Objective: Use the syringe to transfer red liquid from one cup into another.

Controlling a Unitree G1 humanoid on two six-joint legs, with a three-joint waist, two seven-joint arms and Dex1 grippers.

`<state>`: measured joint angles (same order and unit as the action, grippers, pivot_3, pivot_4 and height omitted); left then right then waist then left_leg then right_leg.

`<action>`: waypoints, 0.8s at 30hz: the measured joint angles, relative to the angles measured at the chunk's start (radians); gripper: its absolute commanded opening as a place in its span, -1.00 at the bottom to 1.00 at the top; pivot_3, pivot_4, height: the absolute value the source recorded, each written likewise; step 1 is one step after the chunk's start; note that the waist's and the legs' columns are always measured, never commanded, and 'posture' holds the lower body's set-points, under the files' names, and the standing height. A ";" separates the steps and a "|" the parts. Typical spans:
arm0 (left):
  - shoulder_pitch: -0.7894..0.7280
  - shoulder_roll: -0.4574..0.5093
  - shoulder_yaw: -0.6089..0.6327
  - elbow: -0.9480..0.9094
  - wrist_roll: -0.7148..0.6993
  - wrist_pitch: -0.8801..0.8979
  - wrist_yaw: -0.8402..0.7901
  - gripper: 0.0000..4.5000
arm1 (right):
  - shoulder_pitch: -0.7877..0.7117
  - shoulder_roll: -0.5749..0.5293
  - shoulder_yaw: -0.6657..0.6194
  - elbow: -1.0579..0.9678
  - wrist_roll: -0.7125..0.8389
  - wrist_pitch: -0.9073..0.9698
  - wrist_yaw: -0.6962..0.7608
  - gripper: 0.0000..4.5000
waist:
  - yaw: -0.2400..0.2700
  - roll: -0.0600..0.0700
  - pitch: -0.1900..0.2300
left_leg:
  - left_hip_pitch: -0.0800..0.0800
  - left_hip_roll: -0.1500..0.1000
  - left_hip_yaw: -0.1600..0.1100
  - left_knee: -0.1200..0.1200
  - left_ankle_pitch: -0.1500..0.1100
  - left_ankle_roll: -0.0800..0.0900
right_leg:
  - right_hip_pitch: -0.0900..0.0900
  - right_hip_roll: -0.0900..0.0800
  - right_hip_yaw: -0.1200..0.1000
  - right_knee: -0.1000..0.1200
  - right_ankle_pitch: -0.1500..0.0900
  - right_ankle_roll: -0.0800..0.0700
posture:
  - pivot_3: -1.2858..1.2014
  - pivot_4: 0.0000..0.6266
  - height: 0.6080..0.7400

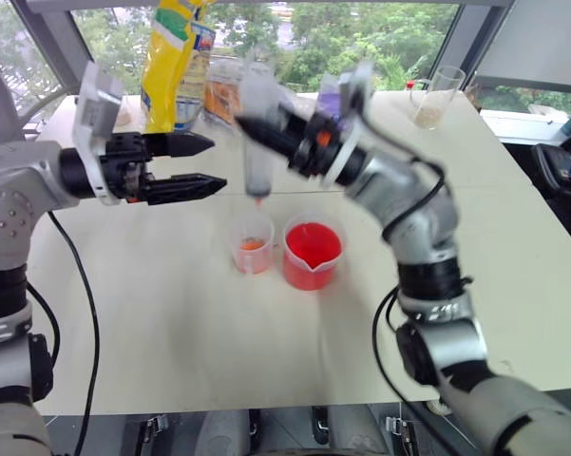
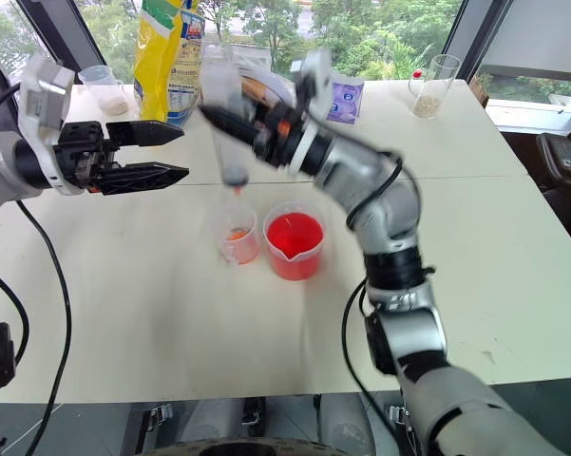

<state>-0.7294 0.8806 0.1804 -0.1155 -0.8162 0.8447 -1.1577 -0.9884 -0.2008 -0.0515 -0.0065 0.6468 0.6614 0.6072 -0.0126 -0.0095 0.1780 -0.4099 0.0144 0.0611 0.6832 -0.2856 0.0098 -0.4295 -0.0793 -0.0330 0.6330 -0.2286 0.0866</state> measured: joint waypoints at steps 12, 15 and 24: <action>0.074 -0.070 -0.034 -0.048 -0.002 -0.039 -0.038 0.92 | -0.336 -0.410 -0.121 0.347 -0.003 0.780 -0.275 -0.36 | -0.004 0.000 0.000 | -0.001 0.000 0.003 -0.003 -0.001 0.002 | -0.002 -0.001 0.000 -0.003 -0.001 -0.003 | 0.03 -0.52 1.00; 0.077 -0.078 -0.035 -0.057 -0.003 -0.046 -0.038 0.92 | -0.292 -0.432 -0.100 0.378 -0.039 0.892 -0.290 -0.36 | -0.006 0.000 0.000 | -0.001 0.000 0.004 -0.003 -0.001 0.002 | -0.002 -0.001 0.001 -0.003 0.000 0.000 | 0.03 -0.52 1.00; 0.129 -0.072 -0.041 -0.118 -0.004 -0.049 -0.058 0.92 | -0.061 -0.446 -0.064 0.385 -0.044 0.946 -0.327 -0.36 | -0.004 0.001 0.000 | -0.002 0.000 0.004 -0.003 -0.001 0.002 | -0.003 0.000 0.001 -0.003 0.000 0.000 | 0.03 -0.52 1.00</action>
<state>-0.6005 0.8081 0.1392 -0.2339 -0.8201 0.7955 -1.2156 -1.0489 -0.6469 -0.1154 0.3785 0.6024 1.6077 0.2800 -0.0164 -0.0090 0.1783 -0.4120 0.0144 0.0651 0.6805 -0.2871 0.0123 -0.4321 -0.0795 -0.0319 0.6302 -0.2285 0.0868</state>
